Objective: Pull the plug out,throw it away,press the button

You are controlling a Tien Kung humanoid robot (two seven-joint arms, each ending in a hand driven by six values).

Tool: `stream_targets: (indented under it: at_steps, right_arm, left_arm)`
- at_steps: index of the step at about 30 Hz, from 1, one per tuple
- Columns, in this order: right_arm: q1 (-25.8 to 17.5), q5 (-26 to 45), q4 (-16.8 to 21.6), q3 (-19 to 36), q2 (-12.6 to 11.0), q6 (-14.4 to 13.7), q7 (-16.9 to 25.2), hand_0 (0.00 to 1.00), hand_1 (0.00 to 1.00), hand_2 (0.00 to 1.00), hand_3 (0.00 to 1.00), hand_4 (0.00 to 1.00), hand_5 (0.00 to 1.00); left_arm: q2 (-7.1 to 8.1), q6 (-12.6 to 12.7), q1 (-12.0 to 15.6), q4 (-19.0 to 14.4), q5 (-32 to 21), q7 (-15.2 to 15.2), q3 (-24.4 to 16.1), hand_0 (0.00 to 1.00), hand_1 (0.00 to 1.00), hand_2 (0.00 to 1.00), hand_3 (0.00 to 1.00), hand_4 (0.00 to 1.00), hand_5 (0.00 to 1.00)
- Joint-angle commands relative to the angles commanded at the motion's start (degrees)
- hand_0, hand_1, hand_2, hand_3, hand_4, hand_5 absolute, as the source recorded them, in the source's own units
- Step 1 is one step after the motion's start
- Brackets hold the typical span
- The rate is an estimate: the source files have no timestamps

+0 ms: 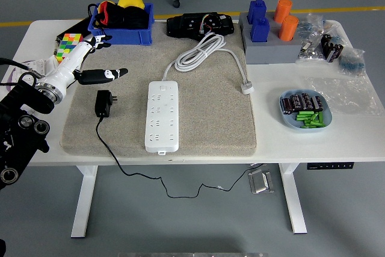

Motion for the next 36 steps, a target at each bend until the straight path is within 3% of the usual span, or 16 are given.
stream_targets:
  at_steps: [36]
  right_arm:
    - [-0.17,-0.2,0.1,0.55,0.44,0.06,0.02,0.767,0.729,0.724,0.713,0.883,0.658]
  left_arm:
    - [0.06,-0.2,-0.12,-0.16,-0.53,-0.11,1.0,0.91,0.897,0.844,0.901,0.882,0.278]
